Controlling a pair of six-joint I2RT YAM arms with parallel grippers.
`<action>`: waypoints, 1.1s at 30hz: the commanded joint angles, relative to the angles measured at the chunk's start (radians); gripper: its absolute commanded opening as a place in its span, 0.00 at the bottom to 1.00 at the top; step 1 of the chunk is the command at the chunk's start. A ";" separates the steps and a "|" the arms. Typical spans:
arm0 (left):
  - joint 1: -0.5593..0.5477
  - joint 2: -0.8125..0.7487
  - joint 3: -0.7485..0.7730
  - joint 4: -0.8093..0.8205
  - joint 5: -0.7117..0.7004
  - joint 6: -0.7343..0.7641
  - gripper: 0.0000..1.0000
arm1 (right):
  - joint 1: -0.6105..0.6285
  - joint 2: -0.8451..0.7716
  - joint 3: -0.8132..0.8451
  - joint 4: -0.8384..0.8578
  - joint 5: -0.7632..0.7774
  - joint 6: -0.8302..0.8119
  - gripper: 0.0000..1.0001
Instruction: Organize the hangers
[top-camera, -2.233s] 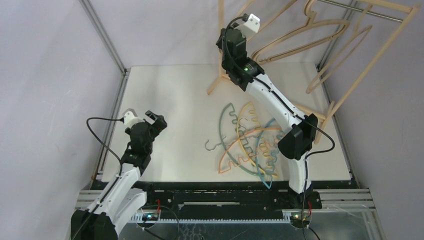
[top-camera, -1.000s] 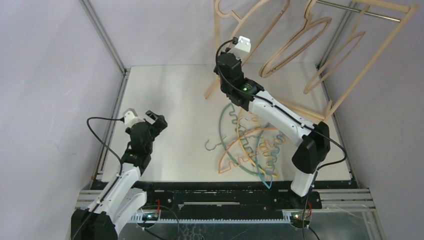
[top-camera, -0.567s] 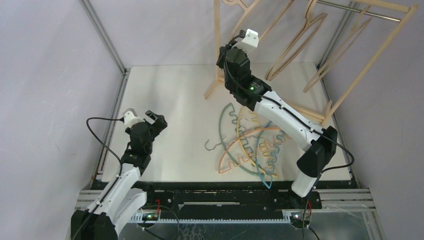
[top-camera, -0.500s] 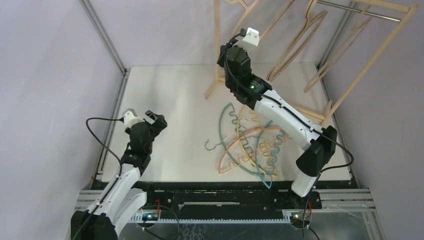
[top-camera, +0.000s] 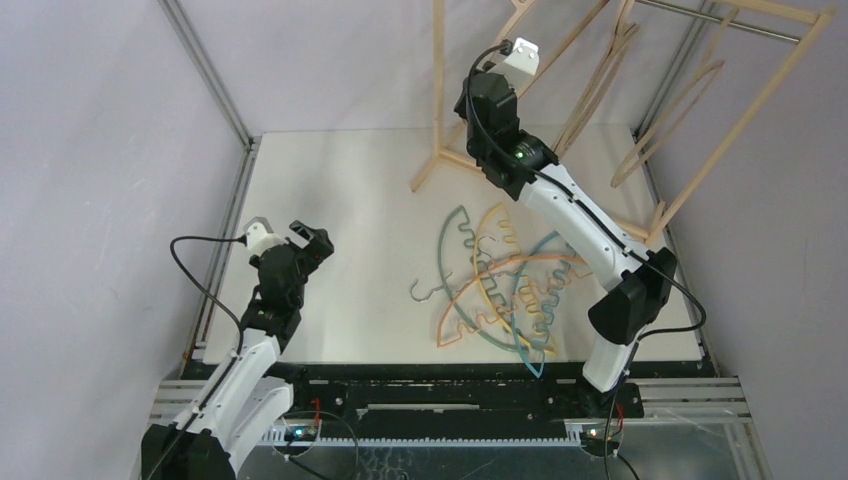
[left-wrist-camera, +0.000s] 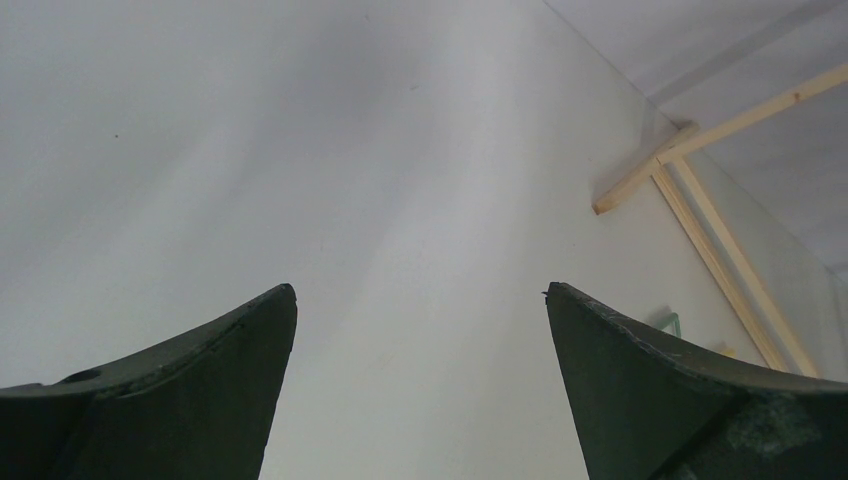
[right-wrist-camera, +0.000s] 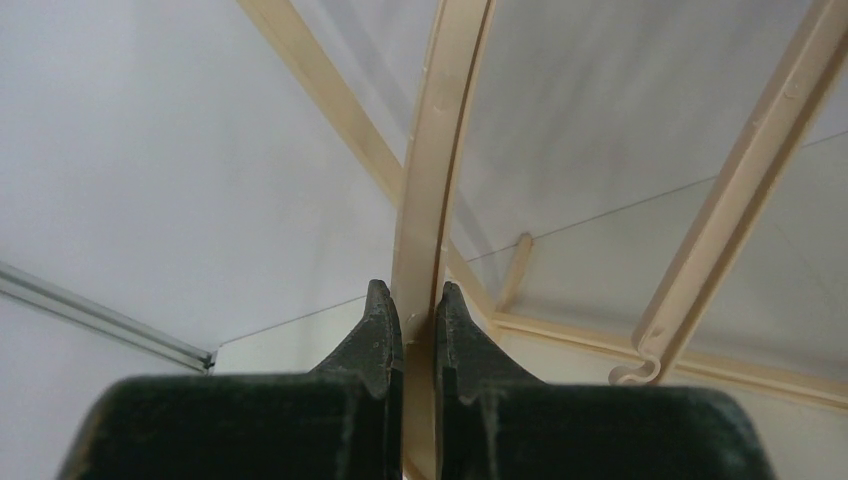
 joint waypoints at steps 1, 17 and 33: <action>0.006 -0.015 -0.014 0.020 0.000 0.010 1.00 | -0.023 0.014 0.066 -0.026 0.006 -0.023 0.00; 0.006 -0.011 -0.007 0.019 0.000 0.017 1.00 | -0.062 0.022 0.108 -0.038 0.025 -0.019 0.00; 0.004 -0.009 -0.012 0.018 -0.006 0.022 1.00 | -0.089 0.016 0.135 -0.109 0.078 -0.019 0.00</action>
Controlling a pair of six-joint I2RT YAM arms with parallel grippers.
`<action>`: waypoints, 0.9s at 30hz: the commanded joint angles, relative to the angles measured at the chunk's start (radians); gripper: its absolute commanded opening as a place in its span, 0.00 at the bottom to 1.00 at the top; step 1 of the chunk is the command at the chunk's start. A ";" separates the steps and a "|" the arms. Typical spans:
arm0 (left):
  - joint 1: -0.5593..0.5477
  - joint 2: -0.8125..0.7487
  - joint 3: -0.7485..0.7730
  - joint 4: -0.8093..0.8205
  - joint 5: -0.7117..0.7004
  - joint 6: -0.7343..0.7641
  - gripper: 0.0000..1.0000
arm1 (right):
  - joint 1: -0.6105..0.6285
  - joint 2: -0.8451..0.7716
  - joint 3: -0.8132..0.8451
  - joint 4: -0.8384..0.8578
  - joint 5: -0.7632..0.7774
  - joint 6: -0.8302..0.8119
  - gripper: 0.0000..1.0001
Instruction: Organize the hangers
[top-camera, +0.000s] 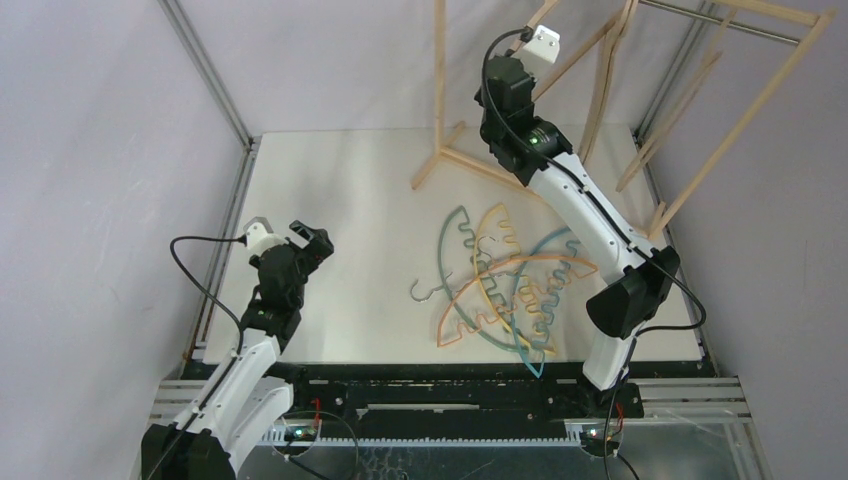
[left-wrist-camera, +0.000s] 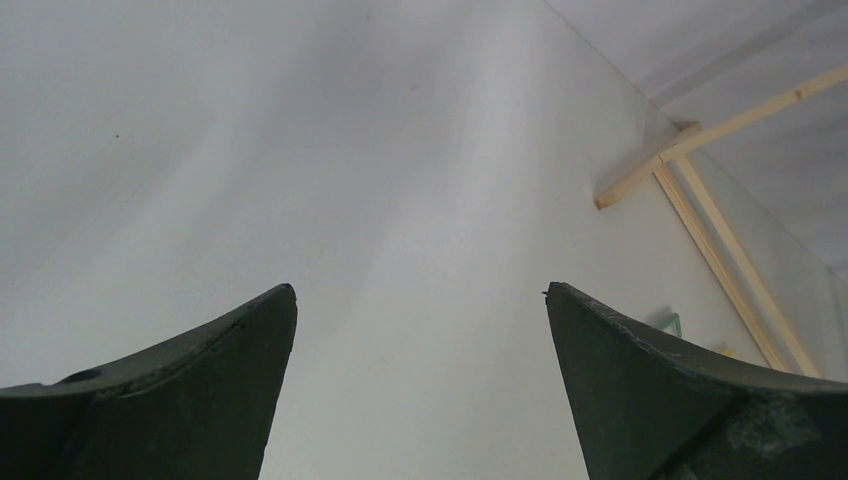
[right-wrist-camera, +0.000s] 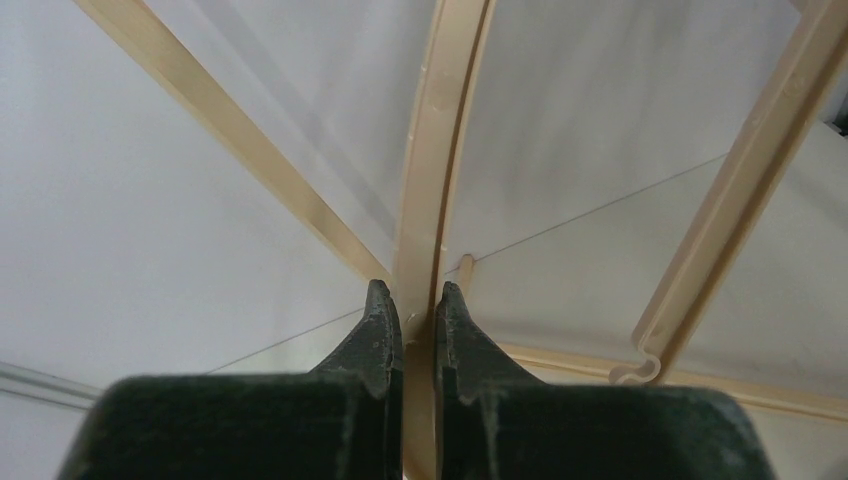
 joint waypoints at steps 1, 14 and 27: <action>0.006 -0.011 -0.012 0.018 -0.004 0.020 1.00 | -0.012 -0.017 0.026 0.007 0.035 0.001 0.00; 0.006 -0.010 -0.017 0.018 -0.004 0.023 1.00 | -0.119 -0.067 -0.181 -0.011 -0.065 0.178 0.05; 0.006 -0.004 -0.012 0.018 -0.002 0.020 1.00 | 0.011 -0.180 -0.263 0.047 0.010 0.066 0.63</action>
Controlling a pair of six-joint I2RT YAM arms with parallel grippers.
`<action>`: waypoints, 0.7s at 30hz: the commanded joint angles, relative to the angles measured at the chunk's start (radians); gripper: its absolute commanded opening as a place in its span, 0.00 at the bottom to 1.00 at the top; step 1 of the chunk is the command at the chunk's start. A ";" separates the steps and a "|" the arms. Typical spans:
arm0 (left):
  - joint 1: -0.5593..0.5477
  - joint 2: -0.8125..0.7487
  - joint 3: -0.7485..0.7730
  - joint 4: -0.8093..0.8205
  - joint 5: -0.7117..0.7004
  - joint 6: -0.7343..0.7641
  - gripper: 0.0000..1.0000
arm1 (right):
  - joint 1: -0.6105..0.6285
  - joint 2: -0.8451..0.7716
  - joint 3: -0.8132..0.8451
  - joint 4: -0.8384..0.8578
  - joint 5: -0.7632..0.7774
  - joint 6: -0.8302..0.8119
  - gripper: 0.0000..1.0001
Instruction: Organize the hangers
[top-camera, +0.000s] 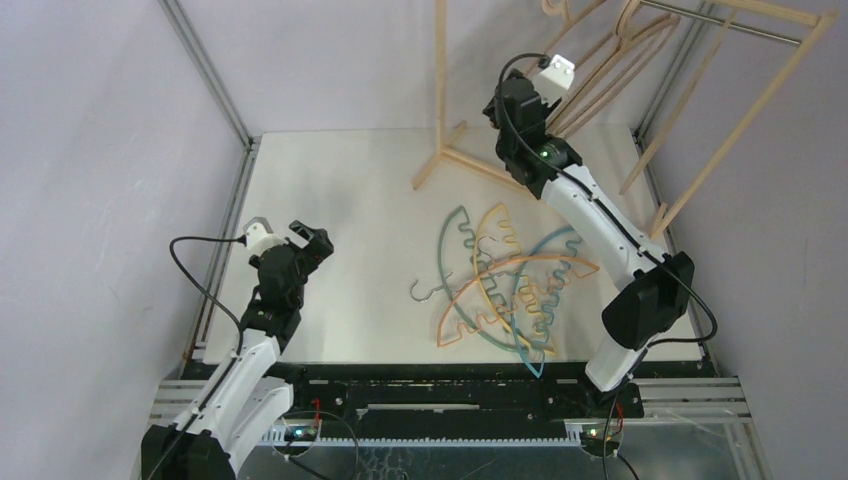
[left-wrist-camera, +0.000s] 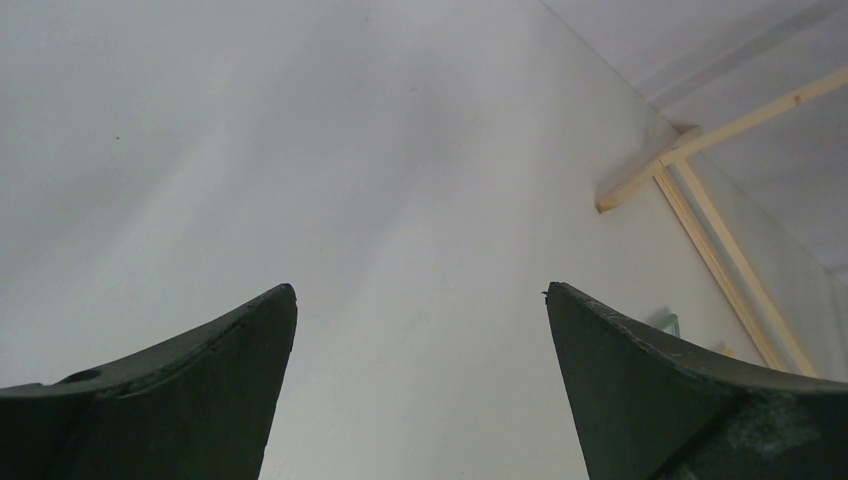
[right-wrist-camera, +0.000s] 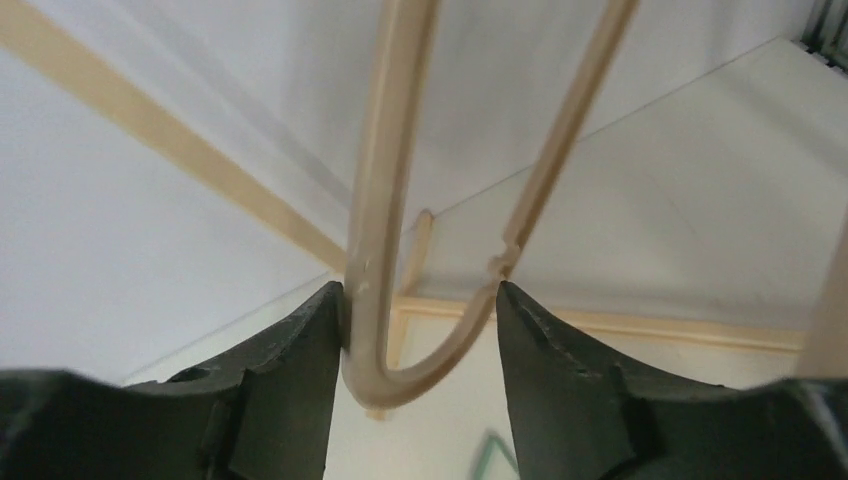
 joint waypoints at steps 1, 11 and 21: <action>0.006 0.005 -0.011 0.021 0.001 0.020 1.00 | 0.100 -0.100 -0.038 0.035 0.070 -0.080 0.64; 0.006 0.011 -0.014 0.032 0.011 0.020 1.00 | 0.275 -0.247 -0.178 0.089 0.264 -0.193 0.82; 0.006 0.022 -0.016 0.036 0.009 0.024 0.99 | 0.405 -0.450 -0.376 0.267 0.446 -0.399 0.87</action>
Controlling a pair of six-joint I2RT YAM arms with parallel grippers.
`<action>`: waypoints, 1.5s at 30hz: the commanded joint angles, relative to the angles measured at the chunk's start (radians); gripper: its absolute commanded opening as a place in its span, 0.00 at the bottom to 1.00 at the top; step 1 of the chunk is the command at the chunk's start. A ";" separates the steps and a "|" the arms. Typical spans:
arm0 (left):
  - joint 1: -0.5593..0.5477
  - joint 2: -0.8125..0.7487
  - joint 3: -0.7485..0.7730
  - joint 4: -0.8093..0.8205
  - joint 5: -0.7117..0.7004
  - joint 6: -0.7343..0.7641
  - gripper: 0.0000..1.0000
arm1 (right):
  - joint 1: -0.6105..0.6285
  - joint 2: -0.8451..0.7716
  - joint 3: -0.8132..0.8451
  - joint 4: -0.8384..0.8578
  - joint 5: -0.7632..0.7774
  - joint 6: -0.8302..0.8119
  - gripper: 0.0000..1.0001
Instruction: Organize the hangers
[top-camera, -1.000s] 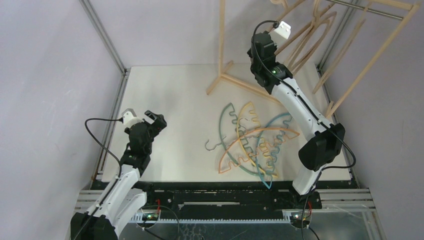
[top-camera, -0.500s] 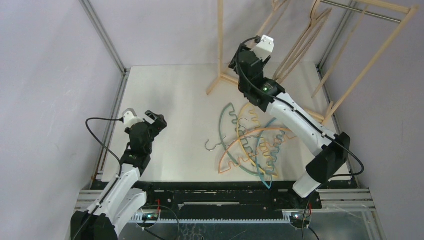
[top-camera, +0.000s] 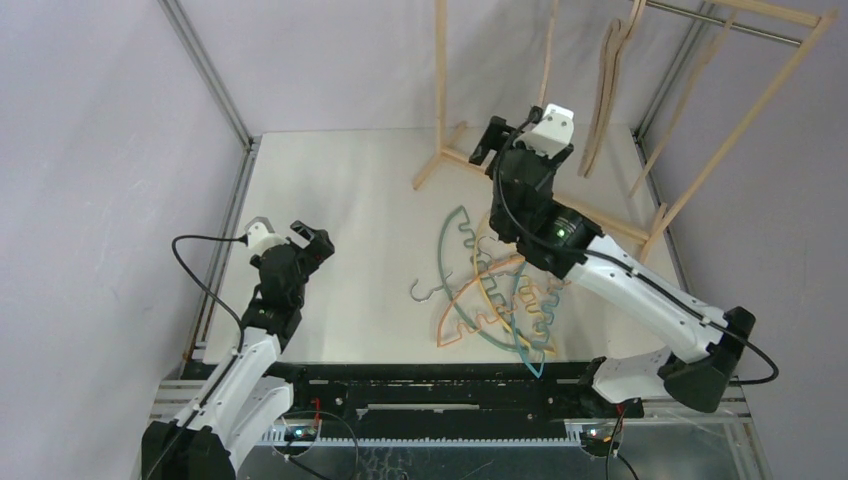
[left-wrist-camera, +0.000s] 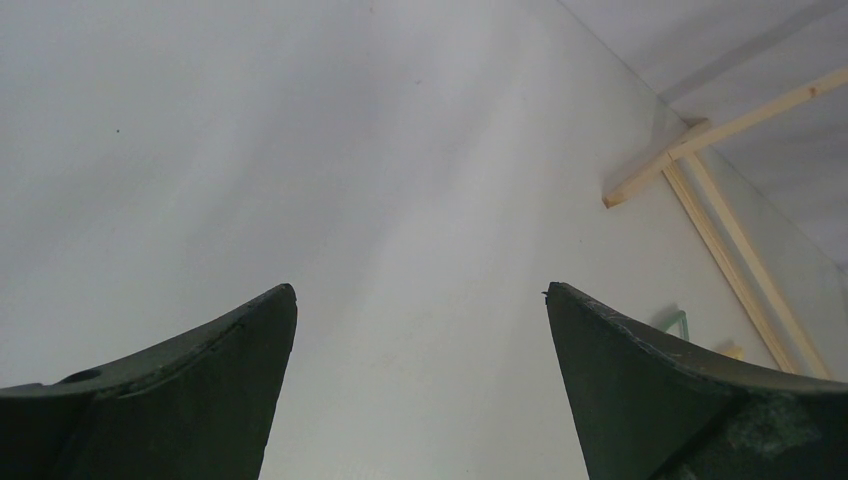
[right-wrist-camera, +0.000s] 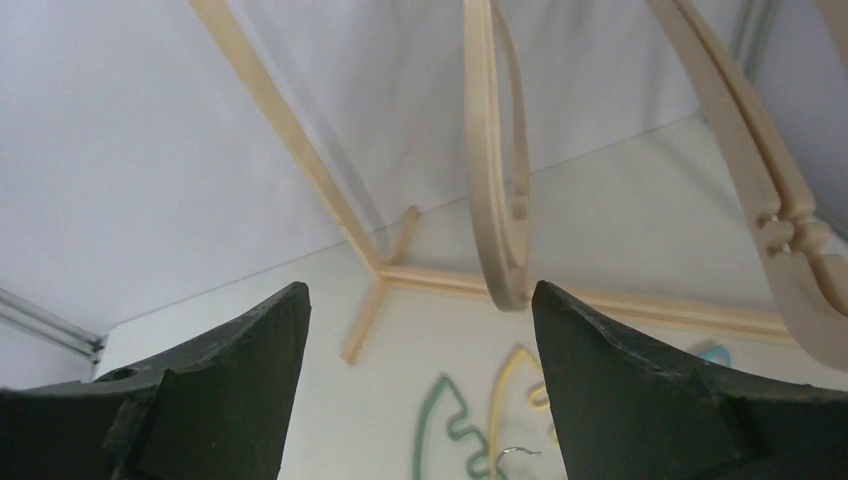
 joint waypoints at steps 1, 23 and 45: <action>0.006 0.008 -0.017 0.037 0.006 0.023 1.00 | 0.056 -0.113 -0.070 0.171 0.109 -0.167 0.87; 0.006 0.067 -0.018 0.085 0.043 0.017 1.00 | 0.005 -0.515 -0.202 0.142 0.098 -0.225 0.13; 0.005 0.026 -0.016 0.072 0.051 0.019 1.00 | -0.687 -0.283 0.003 -0.035 -0.287 -0.102 0.00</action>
